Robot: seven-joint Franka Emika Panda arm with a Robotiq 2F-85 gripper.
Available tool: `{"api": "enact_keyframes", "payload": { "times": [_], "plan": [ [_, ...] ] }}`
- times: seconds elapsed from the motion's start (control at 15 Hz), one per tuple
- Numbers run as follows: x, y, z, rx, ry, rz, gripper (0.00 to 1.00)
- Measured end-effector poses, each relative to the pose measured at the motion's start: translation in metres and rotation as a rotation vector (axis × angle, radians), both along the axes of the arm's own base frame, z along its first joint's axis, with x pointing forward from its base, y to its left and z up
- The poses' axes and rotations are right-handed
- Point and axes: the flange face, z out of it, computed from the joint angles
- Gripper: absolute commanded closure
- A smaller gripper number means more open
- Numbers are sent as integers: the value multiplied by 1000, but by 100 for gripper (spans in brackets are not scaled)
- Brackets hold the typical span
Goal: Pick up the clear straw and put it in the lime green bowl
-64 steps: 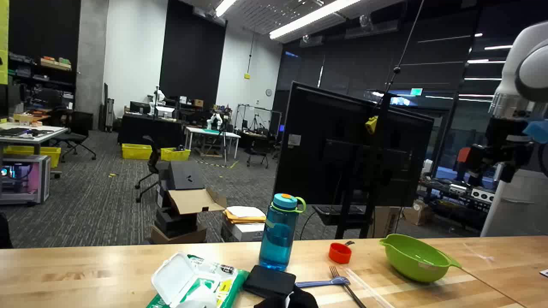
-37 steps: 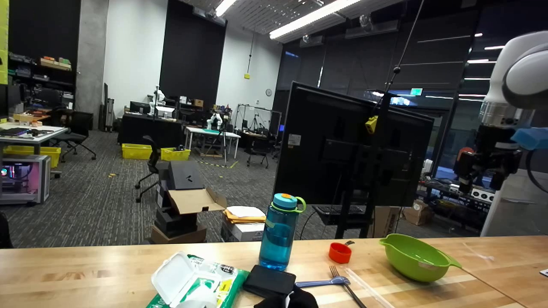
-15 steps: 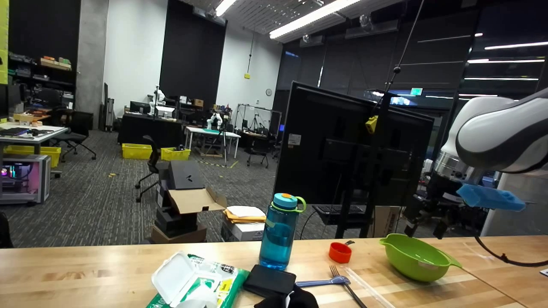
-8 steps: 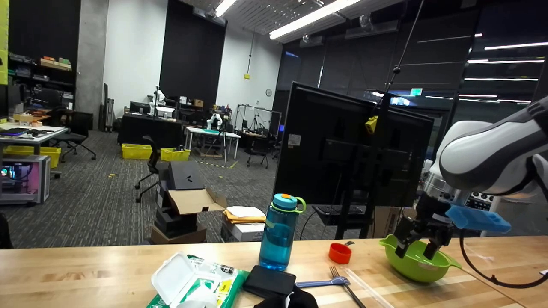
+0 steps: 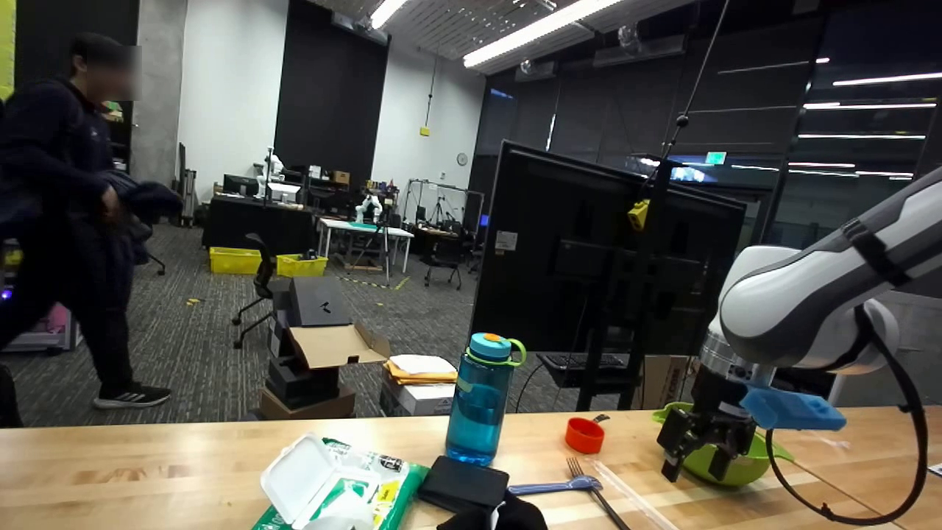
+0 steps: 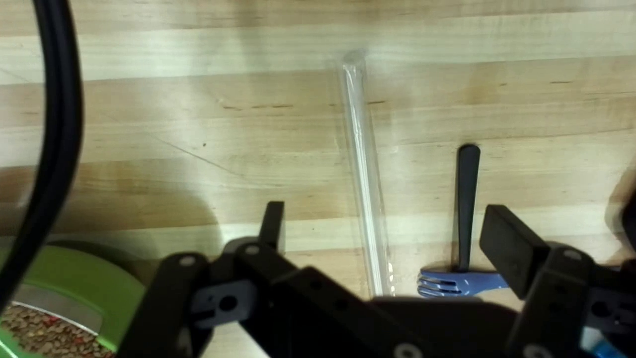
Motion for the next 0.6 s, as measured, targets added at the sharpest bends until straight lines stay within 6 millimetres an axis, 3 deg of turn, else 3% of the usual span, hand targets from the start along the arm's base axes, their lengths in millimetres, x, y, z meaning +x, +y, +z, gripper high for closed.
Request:
{"api": "enact_keyframes", "payload": {
  "times": [0.6],
  "plan": [
    [14,-2,-42,-33,57,34,0]
  ]
}}
